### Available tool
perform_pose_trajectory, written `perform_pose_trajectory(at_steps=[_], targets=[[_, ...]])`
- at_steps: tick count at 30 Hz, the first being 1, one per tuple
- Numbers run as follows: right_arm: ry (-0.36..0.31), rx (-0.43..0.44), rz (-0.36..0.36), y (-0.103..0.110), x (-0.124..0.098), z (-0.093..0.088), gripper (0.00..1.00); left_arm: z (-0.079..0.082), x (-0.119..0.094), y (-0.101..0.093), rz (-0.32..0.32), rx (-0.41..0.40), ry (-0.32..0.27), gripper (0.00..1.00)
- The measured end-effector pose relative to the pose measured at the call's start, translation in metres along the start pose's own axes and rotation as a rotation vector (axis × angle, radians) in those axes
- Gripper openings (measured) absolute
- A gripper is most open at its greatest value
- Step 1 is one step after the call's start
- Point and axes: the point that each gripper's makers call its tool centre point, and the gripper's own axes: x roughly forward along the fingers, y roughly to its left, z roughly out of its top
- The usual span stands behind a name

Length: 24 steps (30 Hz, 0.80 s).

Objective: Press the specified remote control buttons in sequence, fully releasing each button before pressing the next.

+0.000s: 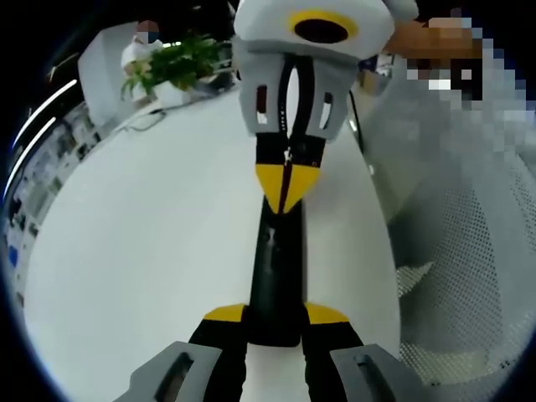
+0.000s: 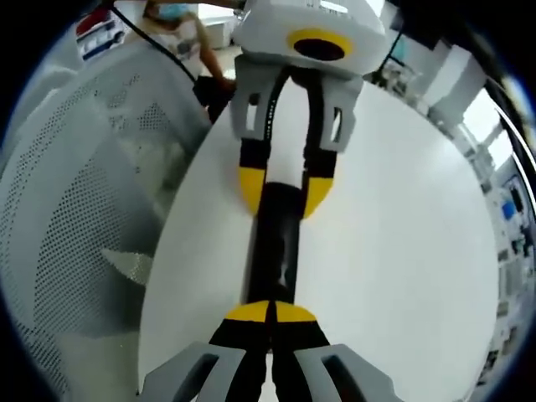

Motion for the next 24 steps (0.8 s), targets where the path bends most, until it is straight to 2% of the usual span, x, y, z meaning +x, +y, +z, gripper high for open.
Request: perform_pose_trajectory(at_steps=[11,24], targets=[[-0.05,0.019,-0.033,-0.008,-0.019,0.009,0.0,0.0,0.0,0.0,0.001,0.002,0.002,0.24],[-0.05,0.016,-0.045,-0.019,-0.022,0.01,0.0,0.0,-0.001,-0.001,0.001,-0.002,-0.002,0.24]])
